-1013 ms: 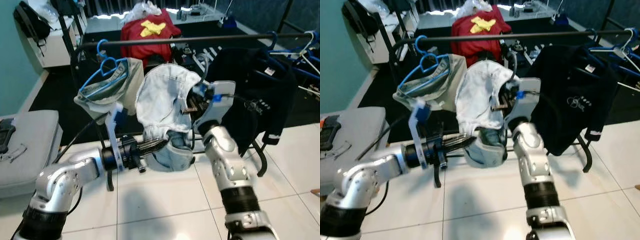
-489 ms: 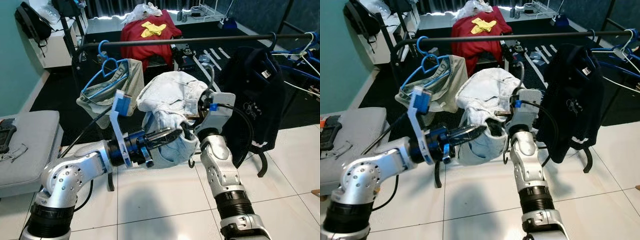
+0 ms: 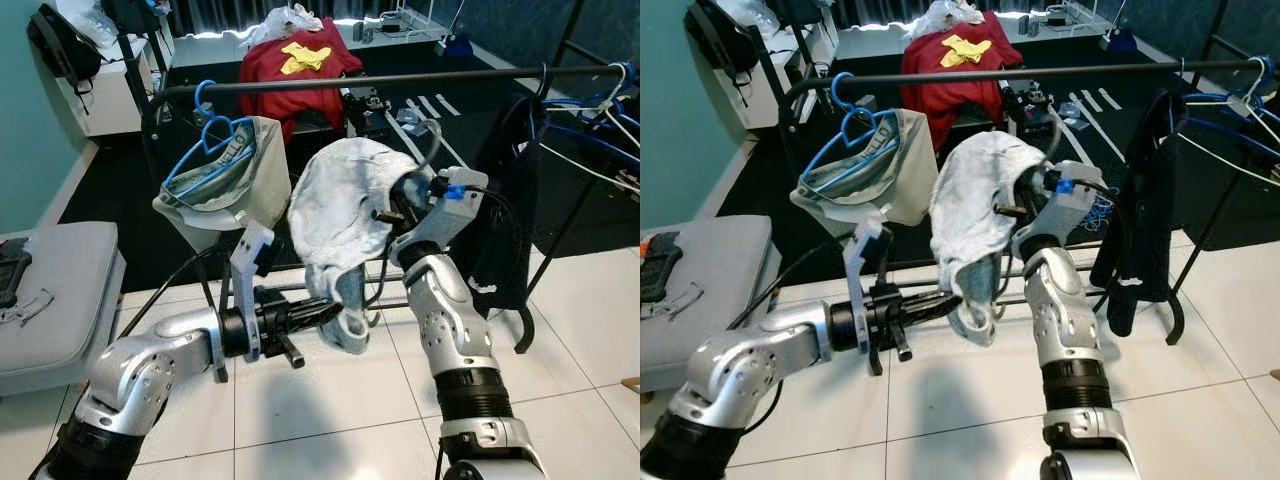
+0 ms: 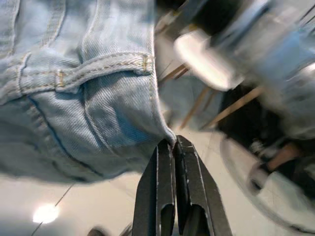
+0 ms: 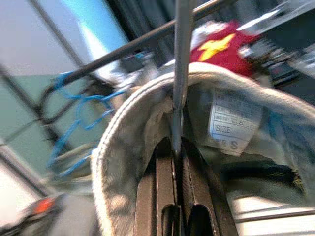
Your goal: Hang hanger
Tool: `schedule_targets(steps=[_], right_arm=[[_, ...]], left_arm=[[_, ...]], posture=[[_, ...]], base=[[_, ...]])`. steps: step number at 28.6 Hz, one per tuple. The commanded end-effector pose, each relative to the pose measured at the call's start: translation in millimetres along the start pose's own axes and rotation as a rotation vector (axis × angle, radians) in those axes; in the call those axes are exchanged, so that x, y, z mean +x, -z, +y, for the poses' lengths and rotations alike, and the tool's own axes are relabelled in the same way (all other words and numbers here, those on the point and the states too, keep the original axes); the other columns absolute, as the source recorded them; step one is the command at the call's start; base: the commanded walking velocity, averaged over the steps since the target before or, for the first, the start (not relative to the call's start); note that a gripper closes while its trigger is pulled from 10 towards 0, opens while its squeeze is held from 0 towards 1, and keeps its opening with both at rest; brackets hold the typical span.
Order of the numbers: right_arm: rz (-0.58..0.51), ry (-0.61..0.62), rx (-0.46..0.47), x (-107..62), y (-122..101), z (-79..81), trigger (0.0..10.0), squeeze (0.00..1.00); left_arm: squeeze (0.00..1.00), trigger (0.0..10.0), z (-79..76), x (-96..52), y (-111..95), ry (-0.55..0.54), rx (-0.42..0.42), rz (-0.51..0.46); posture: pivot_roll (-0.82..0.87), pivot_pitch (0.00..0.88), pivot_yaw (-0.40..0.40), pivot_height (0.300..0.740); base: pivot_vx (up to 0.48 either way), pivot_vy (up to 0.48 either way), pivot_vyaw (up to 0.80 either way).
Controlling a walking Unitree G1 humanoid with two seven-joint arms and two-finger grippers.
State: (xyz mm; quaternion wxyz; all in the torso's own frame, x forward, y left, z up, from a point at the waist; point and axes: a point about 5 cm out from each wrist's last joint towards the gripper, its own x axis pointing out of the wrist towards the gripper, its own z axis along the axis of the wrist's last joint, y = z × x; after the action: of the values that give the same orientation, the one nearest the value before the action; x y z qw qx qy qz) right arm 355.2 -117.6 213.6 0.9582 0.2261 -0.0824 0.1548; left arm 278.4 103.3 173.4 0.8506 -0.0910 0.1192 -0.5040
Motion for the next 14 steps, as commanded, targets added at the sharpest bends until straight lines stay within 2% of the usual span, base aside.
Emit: schedule_targets(steps=[1,2,5,6,9,10,14], right_arm=[[0.023,-0.061,0.052,-1.7,1.9,8.3,10.0,0.0],[0.061,-0.092,0.129,-4.4,4.3,9.5,10.0,0.0],[0.084,-0.112,0.177,-6.4,5.0,9.2,10.0,0.0],[0.099,-0.105,0.236,-8.5,4.7,3.5,10.0,0.0],[0.099,-0.088,0.237,-8.6,4.3,0.0,10.0,0.0],[0.091,-0.043,0.204,-8.4,5.7,-7.0,10.0,0.0],[0.085,-0.012,0.175,-8.4,6.8,-11.5,10.0,0.0]], left_arm=[[0.0,0.0,6.2,-4.2,7.4,-0.043,0.022,0.031],[0.0,0.0,11.3,-5.1,11.0,-0.077,0.043,0.049],[0.0,0.0,15.0,-5.5,13.0,-0.102,0.061,0.06],[0.0,0.0,17.5,-6.4,13.7,-0.117,0.066,0.062],[0.0,0.0,17.0,-6.8,13.7,-0.112,0.064,0.058],[0.0,0.0,12.9,-7.8,8.9,-0.08,0.039,0.026],[0.0,0.0,9.9,-8.6,5.4,-0.056,0.023,0.002]], posture=[[-0.03,0.084,0.051,0.74],[-0.04,0.083,0.052,0.74],[-0.04,0.082,0.053,0.74],[-0.04,0.08,0.055,0.74],[-0.04,0.079,0.055,0.74],[-0.04,0.075,0.057,0.74],[-0.04,0.075,0.057,0.74]], base=[[0.0,0.0,0.0],[0.0,0.0,0.0],[0.0,0.0,0.0],[0.0,0.0,0.0],[0.0,0.0,0.0],[0.0,0.0,0.0],[0.0,0.0,0.0]])
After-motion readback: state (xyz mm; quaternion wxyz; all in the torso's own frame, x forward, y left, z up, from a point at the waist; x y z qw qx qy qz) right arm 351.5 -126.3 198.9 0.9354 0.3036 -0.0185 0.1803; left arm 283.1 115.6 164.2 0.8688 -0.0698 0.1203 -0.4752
